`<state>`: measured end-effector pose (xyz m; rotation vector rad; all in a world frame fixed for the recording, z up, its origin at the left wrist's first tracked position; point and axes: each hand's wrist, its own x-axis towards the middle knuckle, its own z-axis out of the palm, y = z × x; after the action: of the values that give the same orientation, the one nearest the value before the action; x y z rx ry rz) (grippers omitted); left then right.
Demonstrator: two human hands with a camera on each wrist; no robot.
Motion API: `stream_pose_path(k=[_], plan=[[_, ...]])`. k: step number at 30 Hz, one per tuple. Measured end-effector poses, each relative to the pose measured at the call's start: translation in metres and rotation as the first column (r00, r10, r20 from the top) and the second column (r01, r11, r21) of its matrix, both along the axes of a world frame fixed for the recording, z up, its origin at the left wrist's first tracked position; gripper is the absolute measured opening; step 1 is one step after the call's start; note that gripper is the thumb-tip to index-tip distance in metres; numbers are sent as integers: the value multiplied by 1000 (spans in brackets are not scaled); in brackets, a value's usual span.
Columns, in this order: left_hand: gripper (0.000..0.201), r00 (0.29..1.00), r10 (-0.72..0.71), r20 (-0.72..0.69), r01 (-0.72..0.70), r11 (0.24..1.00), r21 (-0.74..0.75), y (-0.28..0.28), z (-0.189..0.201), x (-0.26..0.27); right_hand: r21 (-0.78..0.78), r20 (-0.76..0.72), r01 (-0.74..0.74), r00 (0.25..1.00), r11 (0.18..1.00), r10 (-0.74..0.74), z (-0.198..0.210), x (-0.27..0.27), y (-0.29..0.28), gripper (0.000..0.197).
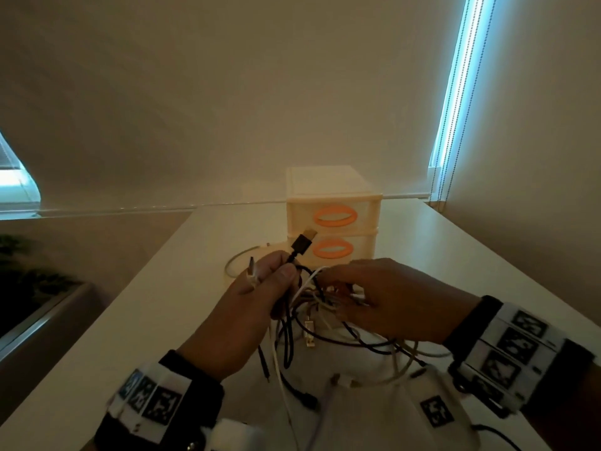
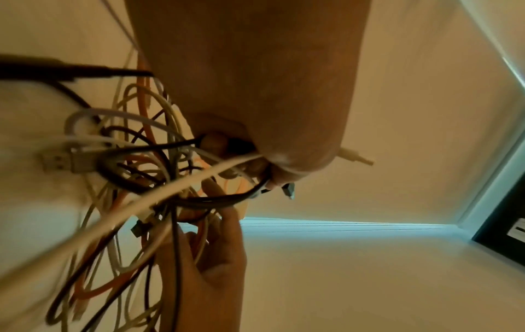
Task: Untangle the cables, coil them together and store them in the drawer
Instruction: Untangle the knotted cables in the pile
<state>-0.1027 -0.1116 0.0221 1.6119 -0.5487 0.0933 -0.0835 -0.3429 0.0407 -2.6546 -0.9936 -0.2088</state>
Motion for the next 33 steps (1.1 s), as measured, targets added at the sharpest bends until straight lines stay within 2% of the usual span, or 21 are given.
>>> stream_pose_path(k=[2,5,7,10,13,15,16,17,18,20,21,23,25,26,27,29,31,33], plan=[[32,1000,28,0,-28,995,-92,6,0,4,96,-14,48,999,994,-47,2,7,-3,36],[22,999,49,-10,-50,974,-219,17,5,10,274,-93,238,971,932,-220,13,17,-22,15],[21,999,35,3,-33,970,-243,20,7,11,258,-74,346,938,902,-339,20,23,-38,6],[17,999,44,10,-40,964,-264,20,9,10,279,-16,445,888,851,-460,23,27,-53,10],[23,996,88,-9,-86,933,-349,21,13,11,312,-41,441,891,841,-452,29,27,-56,11],[37,991,125,-43,-132,911,-391,24,12,15,366,-176,446,895,817,-410,34,26,-55,12],[38,988,146,-40,-150,920,-361,25,10,16,380,-236,453,890,806,-389,36,25,-54,12],[33,985,172,-20,-171,947,-274,25,7,18,368,-263,452,889,813,-376,38,24,-52,11],[29,982,187,8,-184,975,-123,23,5,18,322,-252,449,889,833,-382,38,24,-49,9],[31,984,174,47,-179,964,197,18,-2,15,215,-153,436,899,874,-410,37,23,-44,8],[32,986,157,53,-165,951,263,16,-4,14,197,-82,420,907,886,-412,38,20,-40,9],[30,989,144,44,-150,960,237,12,-3,11,223,84,332,930,917,-357,39,11,-29,10],[30,989,146,24,-148,968,204,13,-3,11,170,175,232,949,958,-261,41,2,-16,5],[31,992,129,10,-128,972,195,12,-3,10,93,173,213,958,973,-226,39,-1,-10,6],[33,995,96,4,-95,980,176,12,-4,9,2,162,226,961,974,-224,36,-2,-5,17],[32,1000,23,-17,-22,999,50,10,-5,8,-164,164,311,944,936,-285,26,2,3,35],[32,1000,-8,-29,5,996,-91,8,-6,8,-234,153,326,943,916,-297,14,10,8,35],[29,999,17,-46,-25,986,-162,8,-6,11,-229,95,283,959,932,-268,6,18,8,28]])
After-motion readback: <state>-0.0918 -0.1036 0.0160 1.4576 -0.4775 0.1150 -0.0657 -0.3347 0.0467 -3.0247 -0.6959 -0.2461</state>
